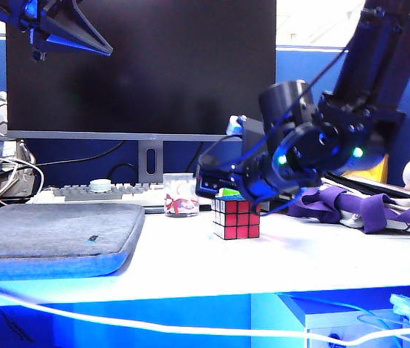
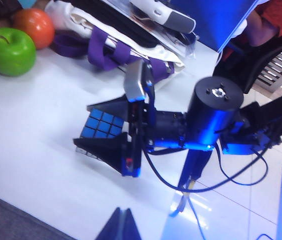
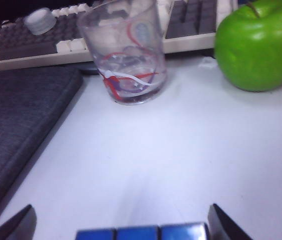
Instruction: Rotate the Rubik's Cube so that its red face is facing towards you.
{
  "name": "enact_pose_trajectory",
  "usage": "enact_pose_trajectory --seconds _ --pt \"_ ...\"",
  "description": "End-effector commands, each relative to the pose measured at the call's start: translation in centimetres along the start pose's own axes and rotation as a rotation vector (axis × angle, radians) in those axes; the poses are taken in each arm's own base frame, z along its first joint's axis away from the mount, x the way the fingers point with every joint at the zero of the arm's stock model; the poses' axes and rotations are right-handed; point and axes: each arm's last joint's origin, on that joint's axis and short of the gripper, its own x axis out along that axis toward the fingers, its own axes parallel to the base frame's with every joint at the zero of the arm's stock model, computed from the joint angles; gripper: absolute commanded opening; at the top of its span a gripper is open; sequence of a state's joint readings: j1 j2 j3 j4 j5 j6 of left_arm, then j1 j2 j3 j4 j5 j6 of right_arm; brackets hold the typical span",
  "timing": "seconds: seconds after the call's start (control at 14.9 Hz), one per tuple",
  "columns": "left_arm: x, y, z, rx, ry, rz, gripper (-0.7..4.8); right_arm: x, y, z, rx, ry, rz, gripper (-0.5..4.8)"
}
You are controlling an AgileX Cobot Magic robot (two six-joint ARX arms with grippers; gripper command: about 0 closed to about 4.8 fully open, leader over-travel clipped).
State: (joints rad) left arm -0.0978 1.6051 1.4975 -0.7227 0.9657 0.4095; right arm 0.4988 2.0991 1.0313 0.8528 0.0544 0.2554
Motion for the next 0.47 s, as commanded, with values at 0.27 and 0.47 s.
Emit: enact_pose_trajectory --seconds 0.27,0.47 --pt "-0.6 -0.8 0.5 0.023 -0.020 -0.011 -0.04 -1.4 -4.1 4.4 -0.027 -0.021 -0.068 4.79" --pt "-1.9 -2.3 1.2 0.063 -0.024 0.058 -0.04 -5.5 -4.7 11.6 -0.027 -0.135 -0.030 1.82"
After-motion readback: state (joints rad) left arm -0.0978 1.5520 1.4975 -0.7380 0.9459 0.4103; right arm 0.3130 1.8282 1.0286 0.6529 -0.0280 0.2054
